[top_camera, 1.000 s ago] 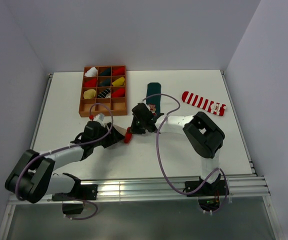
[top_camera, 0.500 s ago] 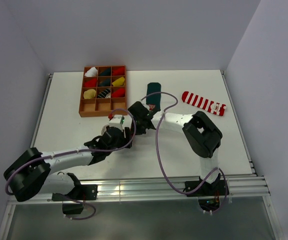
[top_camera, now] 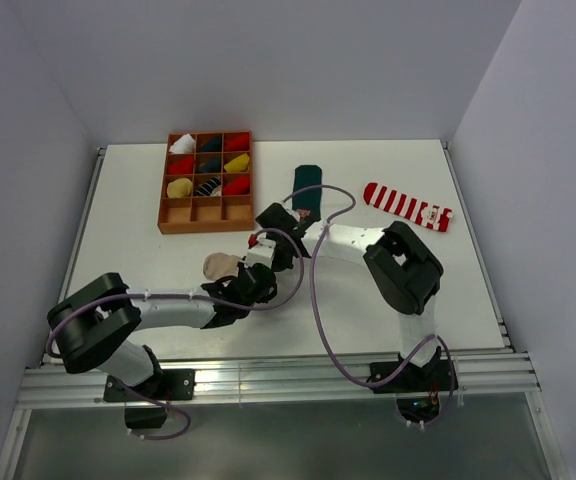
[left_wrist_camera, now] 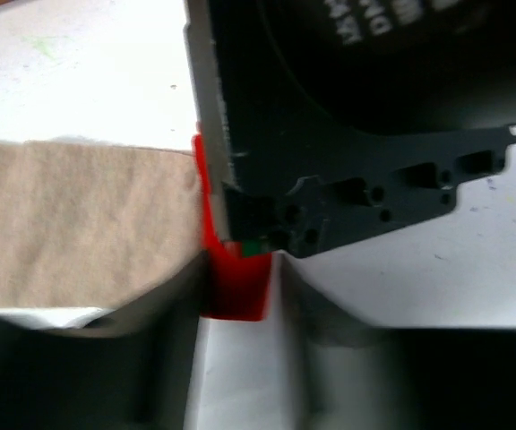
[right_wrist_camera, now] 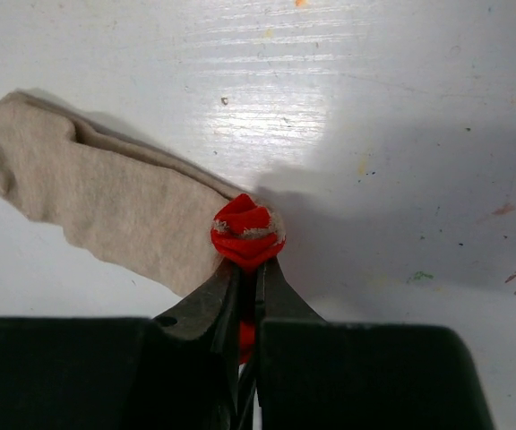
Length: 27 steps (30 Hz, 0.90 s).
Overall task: Roll the socks
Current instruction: Roll the sock at the center of the board.
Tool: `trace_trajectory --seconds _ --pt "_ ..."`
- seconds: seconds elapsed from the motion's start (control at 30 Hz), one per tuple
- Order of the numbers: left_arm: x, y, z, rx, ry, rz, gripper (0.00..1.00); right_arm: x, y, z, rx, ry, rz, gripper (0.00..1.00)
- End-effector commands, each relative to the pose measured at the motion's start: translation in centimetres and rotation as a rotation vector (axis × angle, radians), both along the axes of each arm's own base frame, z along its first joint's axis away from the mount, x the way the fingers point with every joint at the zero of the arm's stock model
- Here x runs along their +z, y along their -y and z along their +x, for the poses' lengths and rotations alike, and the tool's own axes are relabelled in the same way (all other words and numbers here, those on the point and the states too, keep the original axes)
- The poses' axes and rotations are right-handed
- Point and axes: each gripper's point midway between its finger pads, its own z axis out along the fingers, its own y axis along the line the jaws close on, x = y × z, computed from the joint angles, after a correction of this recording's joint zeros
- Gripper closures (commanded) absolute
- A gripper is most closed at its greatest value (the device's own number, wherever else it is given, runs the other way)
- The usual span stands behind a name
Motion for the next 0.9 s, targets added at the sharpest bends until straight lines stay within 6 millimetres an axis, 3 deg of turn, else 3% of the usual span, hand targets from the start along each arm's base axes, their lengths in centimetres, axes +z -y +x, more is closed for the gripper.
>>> trace_trajectory --seconds 0.0,0.07,0.1,0.17,0.33,0.43,0.57,0.87 --pt "0.7 0.7 0.7 0.009 0.035 0.025 0.67 0.3 -0.9 0.0 0.008 -0.013 0.004 1.00" --pt "0.1 0.6 0.6 0.012 0.022 0.061 0.80 0.4 -0.9 0.0 0.009 -0.015 0.008 1.00" --pt "-0.4 0.6 0.5 0.011 0.015 0.081 0.92 0.5 -1.0 0.0 0.009 -0.016 0.012 1.00" --pt "-0.9 0.6 0.4 0.007 0.002 0.099 0.99 0.6 -1.2 -0.1 0.013 -0.019 0.023 1.00" --pt "-0.9 0.7 0.0 0.007 -0.019 0.082 1.00 1.3 -1.7 0.1 0.014 0.002 0.093 0.98" --pt "-0.3 1.5 -0.8 -0.035 -0.070 0.001 0.99 2.6 -2.0 0.6 0.024 0.050 0.145 0.84" --pt "0.1 1.0 -0.6 -0.035 -0.148 -0.124 1.00 4.5 -2.0 1.5 0.010 0.106 0.208 0.63" --pt "-0.3 -1.9 0.2 0.063 -0.316 -0.396 0.99 7.1 -0.7 2.9 -0.080 0.229 0.318 0.38"
